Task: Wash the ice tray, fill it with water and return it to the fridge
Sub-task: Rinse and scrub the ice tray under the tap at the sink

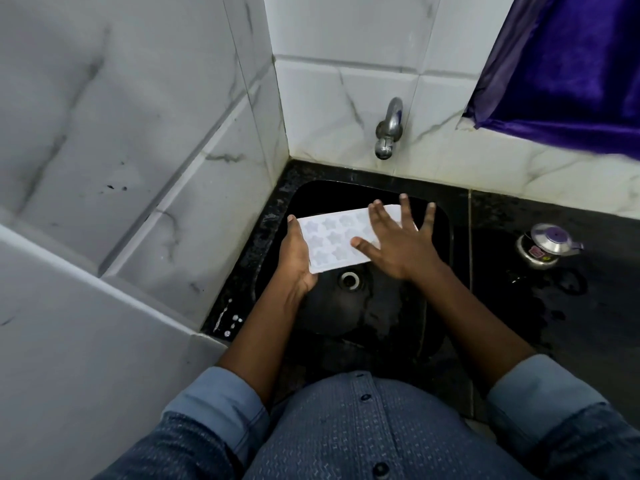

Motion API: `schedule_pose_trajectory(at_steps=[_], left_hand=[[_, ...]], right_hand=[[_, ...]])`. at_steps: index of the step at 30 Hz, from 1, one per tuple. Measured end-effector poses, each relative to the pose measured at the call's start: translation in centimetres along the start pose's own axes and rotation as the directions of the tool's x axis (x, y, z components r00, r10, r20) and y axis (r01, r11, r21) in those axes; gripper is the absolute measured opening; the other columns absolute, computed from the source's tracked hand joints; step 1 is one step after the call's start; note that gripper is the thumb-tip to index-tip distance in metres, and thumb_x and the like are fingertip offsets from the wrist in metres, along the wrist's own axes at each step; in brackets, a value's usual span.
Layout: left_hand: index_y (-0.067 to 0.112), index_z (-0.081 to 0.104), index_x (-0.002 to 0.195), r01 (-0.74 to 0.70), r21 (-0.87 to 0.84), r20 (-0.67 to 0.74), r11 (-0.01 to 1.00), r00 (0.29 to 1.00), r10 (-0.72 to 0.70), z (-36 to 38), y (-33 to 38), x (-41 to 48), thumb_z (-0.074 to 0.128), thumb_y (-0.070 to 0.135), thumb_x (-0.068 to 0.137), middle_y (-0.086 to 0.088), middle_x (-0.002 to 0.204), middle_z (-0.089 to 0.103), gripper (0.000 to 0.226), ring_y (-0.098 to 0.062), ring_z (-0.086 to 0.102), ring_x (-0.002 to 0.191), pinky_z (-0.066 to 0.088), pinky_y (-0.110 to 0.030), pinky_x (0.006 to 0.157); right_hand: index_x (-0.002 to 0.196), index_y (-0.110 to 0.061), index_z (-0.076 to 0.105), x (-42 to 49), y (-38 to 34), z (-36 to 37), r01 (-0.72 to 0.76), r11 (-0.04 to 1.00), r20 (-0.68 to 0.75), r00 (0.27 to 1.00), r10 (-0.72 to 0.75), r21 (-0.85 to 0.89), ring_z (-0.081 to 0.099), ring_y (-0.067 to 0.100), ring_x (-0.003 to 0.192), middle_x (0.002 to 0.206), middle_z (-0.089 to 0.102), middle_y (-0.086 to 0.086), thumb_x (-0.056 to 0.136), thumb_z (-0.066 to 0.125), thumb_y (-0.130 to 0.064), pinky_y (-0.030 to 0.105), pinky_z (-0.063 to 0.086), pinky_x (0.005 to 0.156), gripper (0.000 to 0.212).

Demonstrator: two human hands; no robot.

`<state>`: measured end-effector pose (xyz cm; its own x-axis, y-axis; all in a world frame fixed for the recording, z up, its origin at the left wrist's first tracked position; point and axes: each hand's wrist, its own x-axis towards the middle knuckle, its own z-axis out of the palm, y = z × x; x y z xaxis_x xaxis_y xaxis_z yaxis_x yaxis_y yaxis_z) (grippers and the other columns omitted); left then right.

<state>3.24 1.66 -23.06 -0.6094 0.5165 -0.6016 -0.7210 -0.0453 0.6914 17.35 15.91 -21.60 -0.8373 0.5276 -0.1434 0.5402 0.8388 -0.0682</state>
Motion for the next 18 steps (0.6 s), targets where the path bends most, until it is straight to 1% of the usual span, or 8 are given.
schedule_pose_trajectory(at_steps=[3,6,8,11,13,15,16,18], left_hand=[[0.014,0.072,0.116,-0.002,0.019,-0.007,1.000,1.000,0.002,0.3,0.1,-0.5,0.023,0.065,0.109,-0.011,0.101,0.081,0.071,-0.031,0.080,0.088,0.063,-0.040,0.069],[0.012,0.071,0.122,-0.001,0.036,-0.027,0.999,1.000,0.002,1.0,-0.1,-0.4,0.023,0.067,0.108,-0.014,0.112,0.079,0.075,-0.034,0.077,0.097,0.064,-0.044,0.077],[0.010,0.070,0.128,-0.011,0.048,-0.050,0.999,0.999,0.013,1.3,-0.3,0.0,0.025,0.069,0.107,-0.016,0.116,0.078,0.078,-0.035,0.077,0.102,0.063,-0.048,0.088],[0.012,0.074,0.115,-0.040,0.074,-0.064,0.996,0.997,0.045,1.2,-0.1,-0.1,0.032,0.069,0.106,-0.014,0.110,0.080,0.072,-0.031,0.078,0.093,0.063,-0.045,0.088],[0.012,0.073,0.112,-0.053,0.100,-0.102,0.994,0.993,0.063,1.0,-0.1,0.2,0.035,0.068,0.106,-0.015,0.108,0.080,0.068,-0.030,0.079,0.093,0.064,-0.046,0.086],[0.011,0.071,0.126,-0.048,0.070,-0.071,0.996,0.996,0.053,0.7,0.0,0.4,0.033,0.069,0.105,-0.014,0.115,0.079,0.073,-0.034,0.077,0.103,0.061,-0.054,0.094],[0.011,0.069,0.131,-0.042,0.059,-0.040,0.997,0.998,0.044,0.7,0.2,0.2,0.030,0.070,0.106,-0.015,0.119,0.078,0.075,-0.035,0.077,0.106,0.061,-0.054,0.094],[0.012,0.070,0.126,-0.031,0.038,-0.044,0.999,0.999,0.032,0.5,0.5,-0.2,0.026,0.068,0.107,-0.016,0.118,0.078,0.074,-0.034,0.078,0.099,0.063,-0.048,0.084]], right_hand=[[0.168,-0.023,-0.004,-0.2,0.9,0.4,-0.082,0.996,0.022,0.996,0.082,0.035,-0.026,0.032,0.157,0.175,-0.009,-0.007,0.080,-0.008,-0.096,0.071,-0.026,0.113,0.114],[0.168,-0.020,-0.004,-0.2,-1.9,0.7,-0.049,0.996,0.004,0.999,0.049,0.070,-0.027,0.031,0.157,0.176,-0.009,-0.006,0.076,-0.011,-0.097,0.071,-0.025,0.114,0.119],[0.167,-0.020,-0.005,-0.3,-4.3,0.8,0.025,0.996,0.002,1.000,-0.025,0.087,-0.030,0.029,0.156,0.175,-0.012,-0.007,0.079,-0.008,-0.096,0.069,-0.027,0.113,0.117],[0.167,-0.023,-0.005,-0.8,-6.9,1.1,0.207,0.977,-0.039,0.978,-0.205,0.059,-0.033,0.029,0.155,0.175,-0.010,-0.008,0.087,0.002,-0.090,0.070,-0.027,0.113,0.105],[0.168,-0.025,-0.003,-0.9,-7.3,1.2,0.284,0.959,-0.076,0.957,-0.281,0.027,-0.033,0.029,0.155,0.176,-0.006,-0.010,0.085,-0.004,-0.091,0.071,-0.025,0.113,0.105],[0.167,-0.028,-0.005,-0.5,-6.3,0.8,0.270,0.963,-0.074,0.961,-0.268,0.023,-0.035,0.028,0.154,0.175,-0.007,-0.013,0.080,-0.011,-0.092,0.071,-0.026,0.113,0.108],[0.167,-0.028,-0.007,-0.1,-5.5,0.6,0.238,0.971,-0.067,0.969,-0.236,0.027,-0.035,0.028,0.154,0.174,-0.010,-0.015,0.079,-0.013,-0.092,0.070,-0.027,0.113,0.109],[0.167,-0.027,-0.009,0.6,-3.1,0.4,0.152,0.988,-0.048,0.987,-0.150,0.022,-0.033,0.030,0.155,0.174,-0.012,-0.014,0.078,-0.013,-0.093,0.070,-0.027,0.113,0.110]])
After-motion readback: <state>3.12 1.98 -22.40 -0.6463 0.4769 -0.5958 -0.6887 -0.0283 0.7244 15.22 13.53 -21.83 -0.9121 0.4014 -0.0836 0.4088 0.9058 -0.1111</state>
